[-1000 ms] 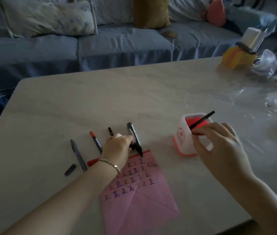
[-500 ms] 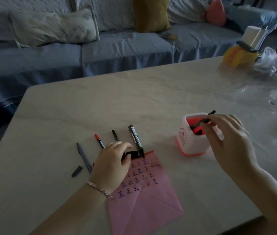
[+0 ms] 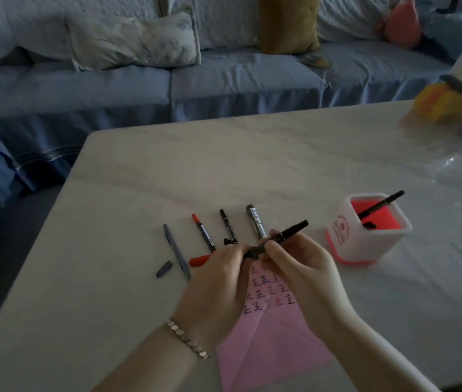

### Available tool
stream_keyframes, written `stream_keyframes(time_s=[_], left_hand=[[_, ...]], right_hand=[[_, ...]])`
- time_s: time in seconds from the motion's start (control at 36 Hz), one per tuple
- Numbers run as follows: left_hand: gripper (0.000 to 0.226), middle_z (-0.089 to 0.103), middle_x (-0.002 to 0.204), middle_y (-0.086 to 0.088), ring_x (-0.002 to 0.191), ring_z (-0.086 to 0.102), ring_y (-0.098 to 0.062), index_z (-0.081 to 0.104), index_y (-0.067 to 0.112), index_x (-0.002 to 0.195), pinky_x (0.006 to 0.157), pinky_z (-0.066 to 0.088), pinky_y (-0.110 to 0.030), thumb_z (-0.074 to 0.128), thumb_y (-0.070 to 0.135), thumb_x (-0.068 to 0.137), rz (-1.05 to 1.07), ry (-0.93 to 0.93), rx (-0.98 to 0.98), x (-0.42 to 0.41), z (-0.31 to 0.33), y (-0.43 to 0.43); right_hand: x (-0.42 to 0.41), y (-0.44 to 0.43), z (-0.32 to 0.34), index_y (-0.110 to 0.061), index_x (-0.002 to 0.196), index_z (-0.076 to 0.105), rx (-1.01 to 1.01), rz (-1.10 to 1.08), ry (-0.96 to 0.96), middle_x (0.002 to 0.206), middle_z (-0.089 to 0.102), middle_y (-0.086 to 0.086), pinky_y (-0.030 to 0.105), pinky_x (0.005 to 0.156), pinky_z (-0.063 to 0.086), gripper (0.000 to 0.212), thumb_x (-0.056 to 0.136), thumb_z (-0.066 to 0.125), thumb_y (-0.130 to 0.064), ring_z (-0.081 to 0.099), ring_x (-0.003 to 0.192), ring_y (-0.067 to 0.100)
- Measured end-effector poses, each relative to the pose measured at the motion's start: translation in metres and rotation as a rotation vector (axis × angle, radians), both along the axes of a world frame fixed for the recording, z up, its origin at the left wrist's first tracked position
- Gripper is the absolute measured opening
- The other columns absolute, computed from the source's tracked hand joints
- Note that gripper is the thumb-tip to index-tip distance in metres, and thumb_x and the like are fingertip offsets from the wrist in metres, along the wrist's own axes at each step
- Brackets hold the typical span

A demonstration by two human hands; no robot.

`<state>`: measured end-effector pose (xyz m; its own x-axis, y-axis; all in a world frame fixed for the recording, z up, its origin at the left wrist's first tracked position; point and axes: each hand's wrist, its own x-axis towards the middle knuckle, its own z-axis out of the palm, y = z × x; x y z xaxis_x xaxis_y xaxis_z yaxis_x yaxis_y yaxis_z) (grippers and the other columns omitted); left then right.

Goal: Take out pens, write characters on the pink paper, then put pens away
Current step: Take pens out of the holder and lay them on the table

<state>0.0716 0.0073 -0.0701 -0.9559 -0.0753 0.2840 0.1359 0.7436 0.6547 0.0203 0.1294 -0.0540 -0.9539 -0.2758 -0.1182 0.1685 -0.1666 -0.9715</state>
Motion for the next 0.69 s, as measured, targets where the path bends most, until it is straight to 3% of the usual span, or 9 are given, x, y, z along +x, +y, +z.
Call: stream_keyframes(time_s=[0.06, 0.19, 0.25, 0.33, 0.44, 0.53, 0.61, 0.69], left_hand=[[0.053, 0.051, 0.086, 0.017, 0.074, 0.053, 0.003, 0.051, 0.023, 0.106, 0.059, 0.041, -0.011, 0.018, 0.059, 0.086, -0.015, -0.043, -0.01, 0.003, -0.002, 0.0], [0.027, 0.051, 0.095, 0.012, 0.079, 0.049, 0.0, 0.048, 0.02, 0.114, 0.066, 0.039, -0.01, 0.032, 0.031, 0.095, -0.043, -0.061, -0.073, 0.008, -0.01, -0.004], [0.025, 0.049, 0.089, 0.012, 0.076, 0.049, -0.003, 0.048, 0.02, 0.108, 0.062, 0.039, -0.012, 0.031, 0.033, 0.095, -0.027, -0.05, -0.115, 0.009, -0.011, -0.003], [0.041, 0.053, 0.079, 0.01, 0.063, 0.051, -0.006, 0.05, 0.019, 0.096, 0.052, 0.041, -0.015, 0.017, 0.044, 0.09, -0.022, -0.016, -0.157, 0.007, -0.015, 0.0], [0.037, 0.046, 0.064, 0.017, 0.046, 0.042, 0.003, 0.053, 0.018, 0.087, 0.041, 0.033, -0.009, 0.022, 0.038, 0.091, -0.033, -0.02, -0.133, 0.005, -0.019, -0.001], [0.032, 0.038, 0.058, 0.022, 0.045, 0.038, 0.012, 0.052, 0.019, 0.085, 0.039, 0.029, -0.006, 0.026, 0.037, 0.092, -0.033, -0.014, -0.132, 0.004, -0.018, -0.002], [0.029, 0.033, 0.05, 0.025, 0.046, 0.044, 0.013, 0.05, 0.021, 0.08, 0.041, 0.032, -0.006, 0.03, 0.038, 0.092, -0.032, 0.007, -0.102, 0.004, -0.019, -0.002], [0.032, 0.04, 0.05, 0.017, 0.053, 0.05, 0.007, 0.052, 0.022, 0.088, 0.044, 0.035, -0.011, 0.029, 0.044, 0.094, -0.059, -0.047, -0.068, 0.004, -0.018, -0.002]], right_hand=[[0.004, -0.006, -0.004, -0.01, 0.084, 0.067, 0.044, 0.059, -0.012, 0.067, 0.071, 0.0, 0.015, 0.058, 0.052, 0.01, 0.082, 0.061, -0.001, 0.068, 0.063, 0.008], [0.009, -0.01, -0.013, -0.009, 0.082, 0.068, 0.144, 0.041, 0.045, 0.078, 0.073, 0.009, 0.026, 0.069, 0.055, 0.01, 0.083, 0.06, -0.003, 0.067, 0.069, 0.014], [0.011, -0.01, -0.016, -0.012, 0.079, 0.067, 0.144, 0.018, 0.06, 0.076, 0.073, 0.008, 0.028, 0.07, 0.055, 0.012, 0.083, 0.059, -0.003, 0.069, 0.071, 0.017], [0.015, -0.012, -0.02, -0.012, 0.079, 0.066, 0.114, -0.011, 0.06, 0.074, 0.073, 0.005, 0.026, 0.068, 0.056, 0.015, 0.085, 0.057, -0.002, 0.069, 0.072, 0.018], [0.016, -0.012, -0.023, -0.008, 0.08, 0.066, 0.1, -0.018, 0.076, 0.072, 0.072, 0.005, 0.028, 0.069, 0.055, 0.014, 0.086, 0.056, -0.001, 0.068, 0.073, 0.018], [0.015, -0.01, -0.024, -0.004, 0.083, 0.066, 0.086, -0.008, 0.09, 0.075, 0.072, 0.007, 0.031, 0.072, 0.055, 0.011, 0.085, 0.056, 0.0, 0.068, 0.074, 0.02], [0.015, -0.008, -0.026, -0.005, 0.082, 0.067, 0.068, 0.011, 0.091, 0.074, 0.071, 0.007, 0.027, 0.069, 0.056, 0.013, 0.086, 0.055, -0.001, 0.068, 0.073, 0.018], [0.011, -0.005, -0.028, -0.009, 0.078, 0.066, 0.064, 0.03, 0.095, 0.069, 0.07, 0.002, 0.02, 0.064, 0.053, 0.017, 0.086, 0.054, 0.001, 0.066, 0.069, 0.013]])
